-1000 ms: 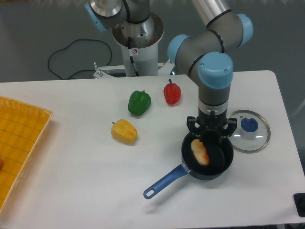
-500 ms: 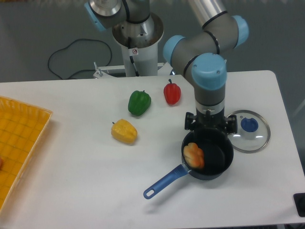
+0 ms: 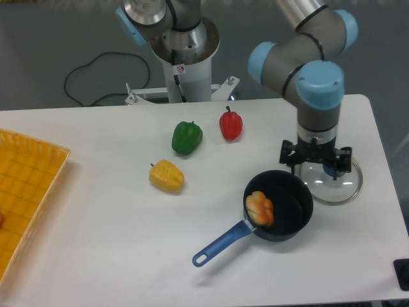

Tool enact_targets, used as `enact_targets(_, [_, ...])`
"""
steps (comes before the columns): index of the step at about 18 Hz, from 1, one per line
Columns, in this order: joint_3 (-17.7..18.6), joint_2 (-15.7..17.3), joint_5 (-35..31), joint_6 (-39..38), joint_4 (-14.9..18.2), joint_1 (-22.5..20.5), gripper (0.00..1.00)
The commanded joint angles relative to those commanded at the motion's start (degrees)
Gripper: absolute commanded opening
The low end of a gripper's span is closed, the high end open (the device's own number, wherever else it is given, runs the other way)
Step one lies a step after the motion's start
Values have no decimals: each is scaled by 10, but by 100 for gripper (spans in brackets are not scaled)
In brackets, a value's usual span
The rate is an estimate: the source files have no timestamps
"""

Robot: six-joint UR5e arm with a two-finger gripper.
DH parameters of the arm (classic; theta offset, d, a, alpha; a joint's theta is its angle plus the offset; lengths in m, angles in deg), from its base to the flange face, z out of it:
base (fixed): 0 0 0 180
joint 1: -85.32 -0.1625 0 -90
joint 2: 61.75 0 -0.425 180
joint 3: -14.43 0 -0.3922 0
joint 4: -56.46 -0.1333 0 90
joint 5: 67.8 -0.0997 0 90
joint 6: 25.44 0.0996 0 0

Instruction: Place the round bread in the pot

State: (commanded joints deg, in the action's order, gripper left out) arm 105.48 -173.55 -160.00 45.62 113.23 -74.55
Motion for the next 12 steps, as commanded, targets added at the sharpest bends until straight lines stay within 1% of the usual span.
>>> enact_targets(2, [11,4,-1,62,7,-9,100])
enact_targets(3, [12,5,1,83,9,-12,100])
enact_targets(5, [18,6,1,124,25,-16,100])
enact_targets(7, [21,7,3,170,30,-15,100])
enact_targets(9, [25,4,4,186,29,-17,100])
enact_targets(12, [25,3,7,186,31,-20,100])
